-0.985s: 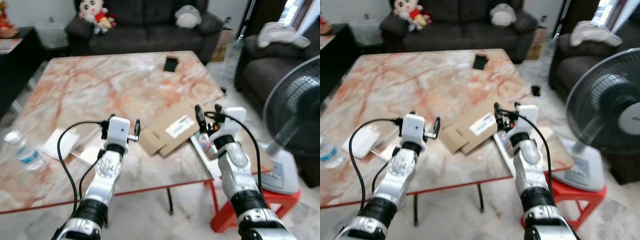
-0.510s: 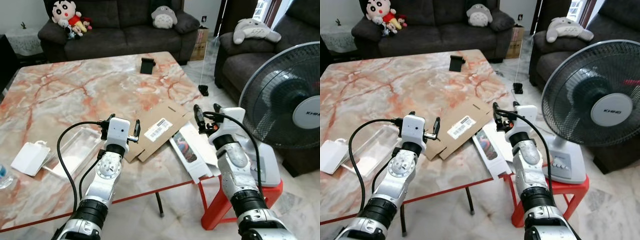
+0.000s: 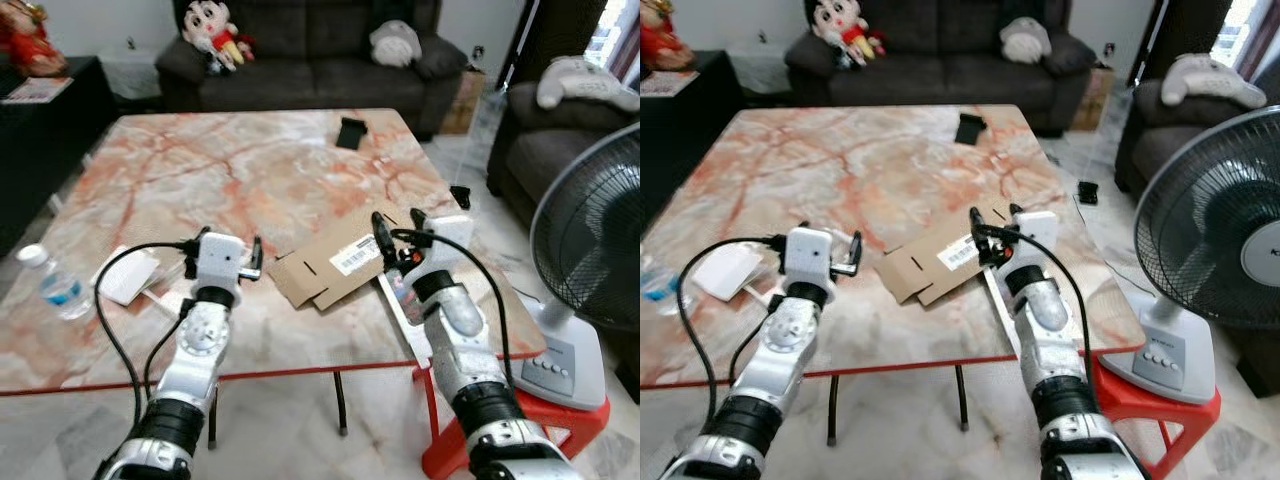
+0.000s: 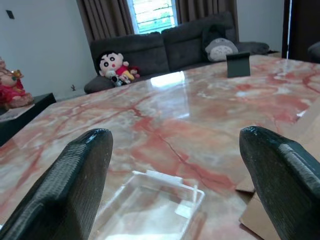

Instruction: Picking trash to rubbish bin

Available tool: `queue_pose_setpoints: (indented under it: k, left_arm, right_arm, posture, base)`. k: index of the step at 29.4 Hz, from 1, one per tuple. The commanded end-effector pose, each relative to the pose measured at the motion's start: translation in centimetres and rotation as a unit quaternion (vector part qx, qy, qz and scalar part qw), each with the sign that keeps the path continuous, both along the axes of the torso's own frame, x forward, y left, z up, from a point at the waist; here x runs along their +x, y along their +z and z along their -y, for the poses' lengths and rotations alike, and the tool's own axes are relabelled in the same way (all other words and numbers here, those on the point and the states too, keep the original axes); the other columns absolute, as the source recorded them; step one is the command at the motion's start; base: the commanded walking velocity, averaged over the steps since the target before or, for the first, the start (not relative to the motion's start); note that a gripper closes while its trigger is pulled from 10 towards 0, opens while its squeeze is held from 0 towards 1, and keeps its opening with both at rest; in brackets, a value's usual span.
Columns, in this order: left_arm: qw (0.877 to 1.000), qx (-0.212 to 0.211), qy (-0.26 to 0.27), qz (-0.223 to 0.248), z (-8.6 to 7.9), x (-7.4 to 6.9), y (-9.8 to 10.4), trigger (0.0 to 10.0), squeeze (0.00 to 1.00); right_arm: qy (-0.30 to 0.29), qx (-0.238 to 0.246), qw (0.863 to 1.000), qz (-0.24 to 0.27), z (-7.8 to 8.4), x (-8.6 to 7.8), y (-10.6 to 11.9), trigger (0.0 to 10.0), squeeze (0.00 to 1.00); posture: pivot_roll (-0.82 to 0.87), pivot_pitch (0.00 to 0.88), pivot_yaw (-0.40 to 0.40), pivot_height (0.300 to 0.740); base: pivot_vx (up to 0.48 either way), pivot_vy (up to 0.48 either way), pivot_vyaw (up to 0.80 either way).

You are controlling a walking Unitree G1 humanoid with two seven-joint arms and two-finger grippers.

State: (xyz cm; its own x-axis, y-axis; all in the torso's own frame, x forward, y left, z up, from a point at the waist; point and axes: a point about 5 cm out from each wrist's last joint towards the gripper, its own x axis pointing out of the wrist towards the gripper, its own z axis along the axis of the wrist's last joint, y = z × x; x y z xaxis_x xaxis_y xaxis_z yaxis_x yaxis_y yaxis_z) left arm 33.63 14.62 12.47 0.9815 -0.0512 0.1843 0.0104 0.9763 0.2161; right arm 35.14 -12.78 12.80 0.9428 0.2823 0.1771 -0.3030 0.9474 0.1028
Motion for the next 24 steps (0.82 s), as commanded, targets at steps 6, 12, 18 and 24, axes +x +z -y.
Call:
queue_pose_setpoints:
  k: [6, 12, 18, 24]
  left_arm:
    - [1.0, 0.009, 0.005, 0.01, -0.12, 0.13, 0.61, 10.0, 0.0]
    - [1.0, 0.01, 0.005, 0.01, -0.11, 0.15, 0.59, 10.0, 0.0]
    - [1.0, 0.011, 0.003, 0.009, -0.09, 0.14, 0.56, 10.0, 0.0]
    - [1.0, 0.011, 0.005, 0.009, -0.12, 0.12, 0.55, 10.0, 0.0]
  right_arm:
    - [0.002, 0.006, 1.0, 0.008, -0.19, 0.15, 0.56, 10.0, 0.0]
    - [0.002, 0.001, 1.0, 0.005, -0.25, 0.16, 0.46, 10.0, 0.0]
    - [0.003, 0.002, 1.0, 0.003, -0.27, 0.12, 0.4, 10.0, 0.0]
    - [0.005, 0.002, 1.0, 0.002, -0.3, 0.14, 0.38, 10.0, 0.0]
  posture:
    - [0.02, 0.023, -0.044, 0.74]
    - [0.02, 0.023, -0.044, 0.74]
    - [0.02, 0.024, -0.044, 0.74]
    - [0.02, 0.024, -0.044, 0.74]
  base:
    - [0.332, 0.0, 0.28]
    - [0.352, 0.0, 0.0]
    - [0.353, 0.0, 0.0]
    - [0.356, 0.0, 0.0]
